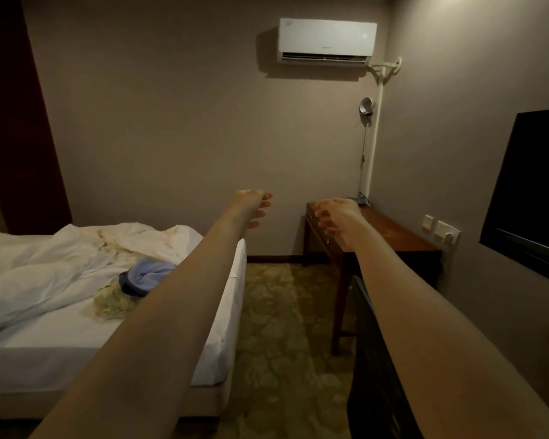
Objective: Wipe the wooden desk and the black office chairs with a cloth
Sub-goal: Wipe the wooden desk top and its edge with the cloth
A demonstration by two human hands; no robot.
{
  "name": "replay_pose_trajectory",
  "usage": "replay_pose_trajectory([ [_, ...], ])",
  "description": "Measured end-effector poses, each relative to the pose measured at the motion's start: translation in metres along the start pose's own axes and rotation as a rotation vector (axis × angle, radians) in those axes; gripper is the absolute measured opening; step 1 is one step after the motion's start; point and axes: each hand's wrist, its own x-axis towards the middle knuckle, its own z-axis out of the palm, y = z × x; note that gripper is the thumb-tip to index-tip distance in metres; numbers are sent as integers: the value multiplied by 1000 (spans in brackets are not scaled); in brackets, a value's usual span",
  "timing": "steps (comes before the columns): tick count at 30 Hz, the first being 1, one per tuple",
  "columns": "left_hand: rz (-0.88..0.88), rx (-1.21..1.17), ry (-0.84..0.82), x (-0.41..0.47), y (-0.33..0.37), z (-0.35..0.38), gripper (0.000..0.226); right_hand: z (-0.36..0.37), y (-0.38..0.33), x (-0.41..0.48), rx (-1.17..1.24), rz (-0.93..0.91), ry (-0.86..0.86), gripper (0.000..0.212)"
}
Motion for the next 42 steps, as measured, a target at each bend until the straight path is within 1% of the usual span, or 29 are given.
replay_pose_trajectory([
  [5, -23, 10, 4, 78, -12, 15, 17, 8, 9, 80, -32, -5, 6, 15],
  [8, -17, 11, 15, 122, -20, 29, 15, 12, 17, 129, -67, -28, 0, 23],
  [13, -34, 15, -3, 196, -31, 66, 23, 5, 29, 212, -65, -22, -22, 26],
  [18, -50, 10, -12, 271, -41, 100, 27, -16, 43, 295, -84, 2, 0, 19],
  [21, -65, 3, 1, 314, -42, 114, 28, -15, 51, 340, -99, 21, -3, 21],
  [26, -65, 1, 2, 383, -48, 130, 28, 5, 60, 413, -83, 24, -15, 20],
  [30, -62, -1, -17, 444, -57, 137, 19, 24, 69, 470, -94, 8, -9, 20],
  [34, -68, 1, -54, 520, -66, 137, 28, 49, 73, 538, -109, 5, 13, 22],
  [39, -79, 7, -50, 612, -74, 124, 28, 84, 58, 619, -79, -5, 44, 27],
  [42, -67, 14, -76, 663, -78, 120, 28, 105, 54, 666, -79, -10, 57, 28],
])
